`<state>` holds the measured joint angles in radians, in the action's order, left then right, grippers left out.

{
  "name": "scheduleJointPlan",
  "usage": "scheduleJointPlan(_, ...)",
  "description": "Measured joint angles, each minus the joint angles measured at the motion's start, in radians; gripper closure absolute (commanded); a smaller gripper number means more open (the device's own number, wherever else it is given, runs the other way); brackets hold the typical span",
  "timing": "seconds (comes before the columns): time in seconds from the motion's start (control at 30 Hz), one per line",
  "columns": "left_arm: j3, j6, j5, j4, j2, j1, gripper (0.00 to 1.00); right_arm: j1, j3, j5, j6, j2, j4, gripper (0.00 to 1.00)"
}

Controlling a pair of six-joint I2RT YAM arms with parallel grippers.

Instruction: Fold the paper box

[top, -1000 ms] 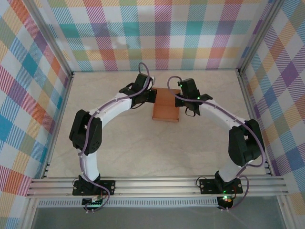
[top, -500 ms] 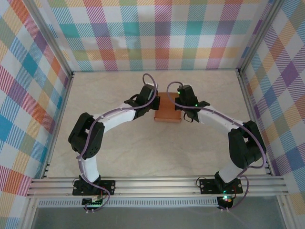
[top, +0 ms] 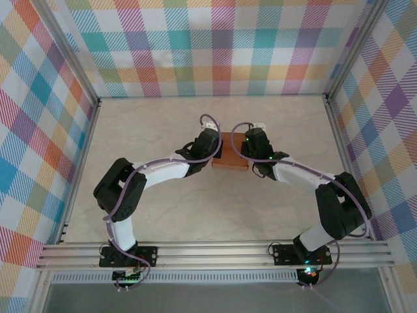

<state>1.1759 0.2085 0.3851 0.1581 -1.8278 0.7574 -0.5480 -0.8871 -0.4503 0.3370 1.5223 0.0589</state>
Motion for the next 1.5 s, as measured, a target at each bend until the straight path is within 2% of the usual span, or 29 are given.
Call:
scheduleJointPlan(0.67, -0.158, -0.015, 0.146, 0.204, 0.026, 0.095, 1.00, -0.031, 0.205, -0.031, 0.004, -0.089, 0.207, 1.00)
scheduleJointPlan(1.3, -0.159, -0.015, 0.159, 0.212, 0.026, 0.106, 1.00, -0.037, 0.209, -0.028, 0.040, -0.137, 0.153, 1.00)
scheduleJointPlan(1.5, -0.178, -0.014, 0.159, 0.238, 0.026, 0.108, 1.00, -0.038, 0.235, -0.024, 0.041, -0.138, 0.183, 1.00)
